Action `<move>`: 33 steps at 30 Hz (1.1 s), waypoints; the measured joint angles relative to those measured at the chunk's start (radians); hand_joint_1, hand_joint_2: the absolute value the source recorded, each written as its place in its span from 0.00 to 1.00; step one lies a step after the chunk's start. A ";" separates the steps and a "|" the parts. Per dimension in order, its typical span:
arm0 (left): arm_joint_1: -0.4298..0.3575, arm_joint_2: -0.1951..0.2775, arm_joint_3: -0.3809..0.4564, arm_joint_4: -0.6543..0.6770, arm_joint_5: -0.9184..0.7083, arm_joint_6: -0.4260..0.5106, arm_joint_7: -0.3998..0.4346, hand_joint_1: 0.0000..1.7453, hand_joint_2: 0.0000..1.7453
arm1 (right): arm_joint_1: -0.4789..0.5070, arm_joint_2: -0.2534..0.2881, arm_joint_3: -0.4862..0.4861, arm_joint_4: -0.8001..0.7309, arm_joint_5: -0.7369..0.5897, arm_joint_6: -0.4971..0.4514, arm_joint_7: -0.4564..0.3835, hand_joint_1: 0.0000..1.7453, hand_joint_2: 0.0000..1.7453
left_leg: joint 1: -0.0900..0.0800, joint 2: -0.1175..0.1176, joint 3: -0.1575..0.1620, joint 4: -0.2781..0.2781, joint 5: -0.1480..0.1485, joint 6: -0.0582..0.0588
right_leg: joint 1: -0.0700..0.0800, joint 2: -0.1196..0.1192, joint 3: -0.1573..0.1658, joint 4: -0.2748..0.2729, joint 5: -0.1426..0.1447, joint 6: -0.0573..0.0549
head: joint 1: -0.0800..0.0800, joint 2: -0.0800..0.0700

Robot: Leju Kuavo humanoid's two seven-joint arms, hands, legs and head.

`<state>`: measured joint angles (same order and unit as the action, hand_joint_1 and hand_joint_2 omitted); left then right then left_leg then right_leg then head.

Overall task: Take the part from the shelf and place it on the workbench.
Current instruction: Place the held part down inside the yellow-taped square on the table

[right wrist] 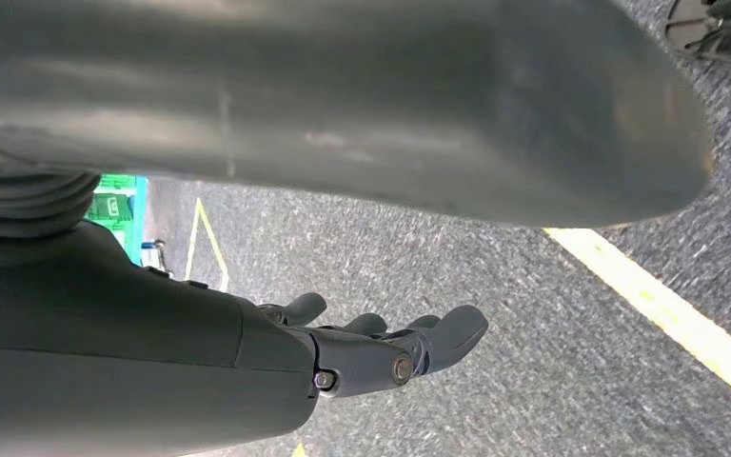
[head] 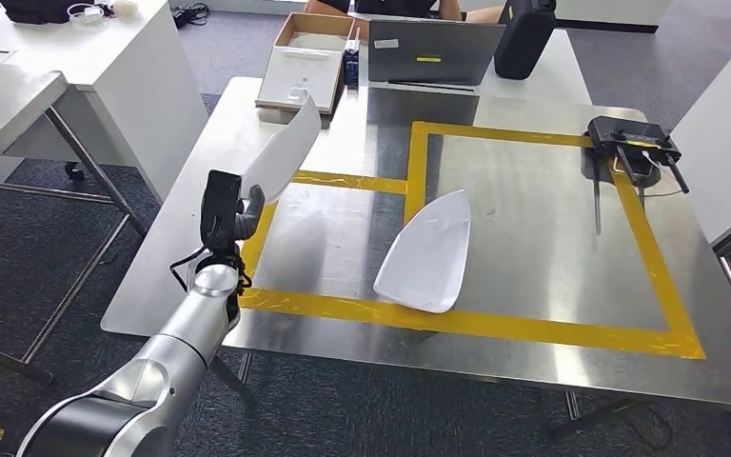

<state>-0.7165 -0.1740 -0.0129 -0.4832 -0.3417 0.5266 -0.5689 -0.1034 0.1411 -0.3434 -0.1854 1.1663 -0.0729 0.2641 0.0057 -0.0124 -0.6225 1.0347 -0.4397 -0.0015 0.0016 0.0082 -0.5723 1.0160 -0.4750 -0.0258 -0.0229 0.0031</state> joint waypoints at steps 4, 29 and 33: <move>0.000 0.000 0.011 0.001 0.007 -0.006 -0.006 0.00 1.00 | 0.001 0.000 -0.001 0.000 0.002 0.000 0.000 0.00 0.00 | -0.001 0.000 0.000 0.000 -0.001 0.004 | -0.001 0.000 0.002 -0.005 0.001 0.015 | 0.000 0.000; -0.002 -0.007 0.020 -0.002 -0.059 0.017 -0.051 0.00 0.00 | -0.001 -0.003 -0.007 0.000 0.008 0.007 -0.007 0.00 0.00 | 0.013 0.011 0.022 -0.050 0.030 0.030 | -0.011 -0.001 -0.067 0.158 -0.108 0.050 | 0.003 0.000; 0.003 -0.010 0.020 -0.002 -0.081 0.046 -0.062 0.00 0.00 | 0.001 -0.004 -0.009 0.000 0.010 0.007 -0.009 0.00 0.00 | 0.026 0.013 0.006 -0.038 0.033 0.013 | -0.034 -0.004 -0.075 0.188 -0.087 0.074 | 0.003 0.000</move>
<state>-0.7132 -0.1841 0.0070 -0.4850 -0.4227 0.5727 -0.6312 -0.1024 0.1369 -0.3527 -0.1854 1.1760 -0.0660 0.2550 0.0315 0.0003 -0.6163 0.9964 -0.4069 0.0111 -0.0329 0.0040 -0.6474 1.2043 -0.5619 0.0483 -0.0195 0.0031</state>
